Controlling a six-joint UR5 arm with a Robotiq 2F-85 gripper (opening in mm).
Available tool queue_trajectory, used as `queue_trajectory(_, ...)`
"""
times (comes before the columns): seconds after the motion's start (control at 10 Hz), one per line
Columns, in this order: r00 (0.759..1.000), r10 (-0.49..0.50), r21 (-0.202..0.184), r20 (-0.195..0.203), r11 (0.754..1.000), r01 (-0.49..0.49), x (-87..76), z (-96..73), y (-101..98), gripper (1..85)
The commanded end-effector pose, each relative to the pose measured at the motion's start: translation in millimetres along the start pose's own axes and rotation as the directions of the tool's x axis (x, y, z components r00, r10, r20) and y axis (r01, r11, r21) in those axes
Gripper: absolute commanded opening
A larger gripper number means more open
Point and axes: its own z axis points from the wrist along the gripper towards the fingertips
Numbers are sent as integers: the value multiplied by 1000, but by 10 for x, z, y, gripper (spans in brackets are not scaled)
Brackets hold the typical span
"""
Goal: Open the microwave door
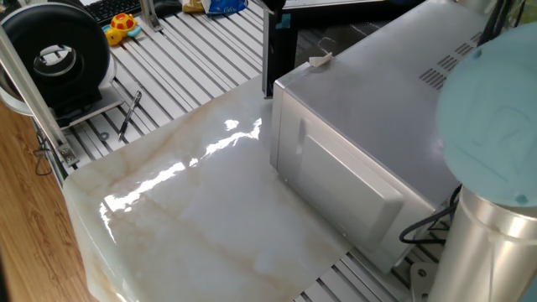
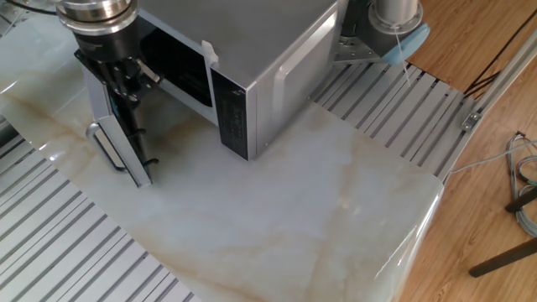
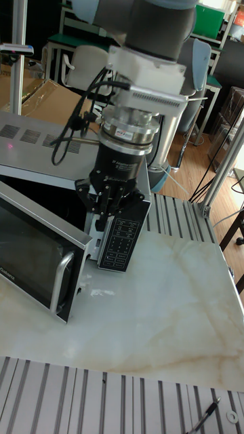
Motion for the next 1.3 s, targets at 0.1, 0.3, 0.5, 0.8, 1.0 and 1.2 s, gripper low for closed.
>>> queue_trajectory(0.1,993,-103,56,-56,993,106,48,-206,-23,10)
queue_trajectory(0.3,995,-92,1,-47,996,92,85,-192,18,10)
queue_trajectory(0.5,999,-27,-22,-36,999,26,288,-378,289,10)
queue_trajectory(0.8,999,17,-35,30,999,-16,209,-493,450,10)
queue_trajectory(1.0,999,33,-39,18,999,-33,239,-492,461,10)
queue_trajectory(1.2,998,52,-63,27,997,-51,196,-484,617,10)
